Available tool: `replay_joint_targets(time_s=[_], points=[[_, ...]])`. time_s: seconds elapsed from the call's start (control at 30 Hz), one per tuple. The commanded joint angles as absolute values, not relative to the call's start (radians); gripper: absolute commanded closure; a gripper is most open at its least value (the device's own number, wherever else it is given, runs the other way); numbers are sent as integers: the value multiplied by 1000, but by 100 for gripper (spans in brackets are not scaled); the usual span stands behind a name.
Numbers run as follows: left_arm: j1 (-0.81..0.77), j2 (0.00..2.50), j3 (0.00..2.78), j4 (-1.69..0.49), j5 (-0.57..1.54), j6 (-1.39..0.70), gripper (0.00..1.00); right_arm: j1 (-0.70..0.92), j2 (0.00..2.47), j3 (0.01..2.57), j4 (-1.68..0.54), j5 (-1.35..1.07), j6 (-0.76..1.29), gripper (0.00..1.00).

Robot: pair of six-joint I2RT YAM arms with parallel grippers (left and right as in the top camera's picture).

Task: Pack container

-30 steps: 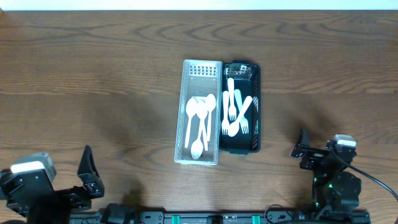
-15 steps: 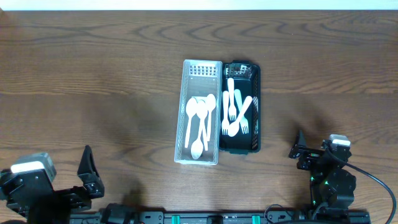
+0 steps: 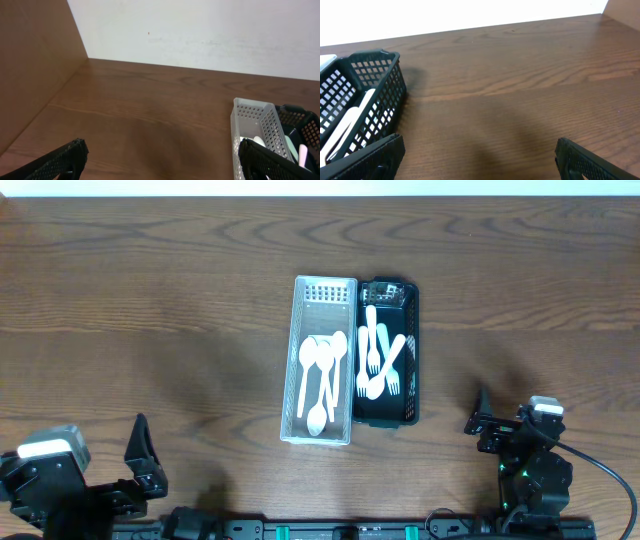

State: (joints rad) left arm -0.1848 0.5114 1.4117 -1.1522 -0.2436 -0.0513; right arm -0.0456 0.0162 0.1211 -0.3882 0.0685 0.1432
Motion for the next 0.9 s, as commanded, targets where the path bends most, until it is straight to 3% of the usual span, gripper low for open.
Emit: replay_joint_targets(time_s=[0.0,0.3,0.53,0.87], points=[[-182,514,1417,-1152,-255,-46,2,-51,6,115,-385,78,133,1],[-182,514,1399,-1159,-255,-46,2,-51,6,115,-385,78,133,1],[-117,509,1225,-1120,-255,-9,2,-51,6,115,-385,78,133,1],[-38,304,632,-575,-209,-32,2,-51,6,115,-385,78,133,1]])
